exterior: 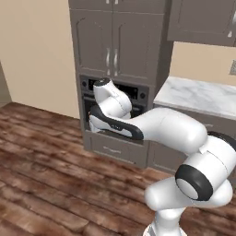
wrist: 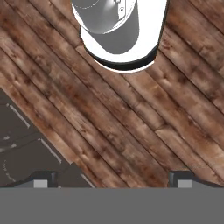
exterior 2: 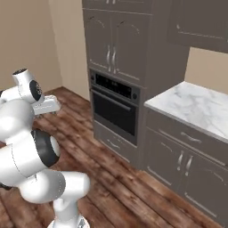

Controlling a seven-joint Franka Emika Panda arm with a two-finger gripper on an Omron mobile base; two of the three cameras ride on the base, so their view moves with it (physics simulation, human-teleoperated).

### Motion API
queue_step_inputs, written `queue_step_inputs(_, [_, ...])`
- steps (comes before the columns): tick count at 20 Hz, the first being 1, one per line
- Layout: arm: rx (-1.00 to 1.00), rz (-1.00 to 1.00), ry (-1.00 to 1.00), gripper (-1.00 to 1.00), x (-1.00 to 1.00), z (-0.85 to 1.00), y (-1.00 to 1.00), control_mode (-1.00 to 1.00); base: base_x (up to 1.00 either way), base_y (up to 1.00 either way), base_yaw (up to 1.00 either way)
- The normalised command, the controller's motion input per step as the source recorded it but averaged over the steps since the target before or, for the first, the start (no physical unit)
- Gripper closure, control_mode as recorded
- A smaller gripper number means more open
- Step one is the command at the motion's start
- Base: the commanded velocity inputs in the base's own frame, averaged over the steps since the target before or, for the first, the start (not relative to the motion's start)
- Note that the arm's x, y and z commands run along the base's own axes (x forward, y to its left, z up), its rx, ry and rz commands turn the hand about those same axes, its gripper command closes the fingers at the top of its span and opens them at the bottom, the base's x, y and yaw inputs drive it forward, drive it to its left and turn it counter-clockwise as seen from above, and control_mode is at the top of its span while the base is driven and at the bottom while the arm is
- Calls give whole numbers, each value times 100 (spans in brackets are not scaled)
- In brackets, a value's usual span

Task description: Pick the pot and pot and place them in the sink. Then turn on the water.

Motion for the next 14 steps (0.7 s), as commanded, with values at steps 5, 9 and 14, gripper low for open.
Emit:
queue_step_inputs(5, [0, 0, 0, -100, 0, 0, 0, 100, 19, -42, -34])
queue_step_inputs(9, [0, 0, 0, -100, 0, 0, 0, 100, 20, -40, -33])
queue_step_inputs(14, [0, 0, 0, -100, 0, 0, 0, 100, 21, -41, -33])
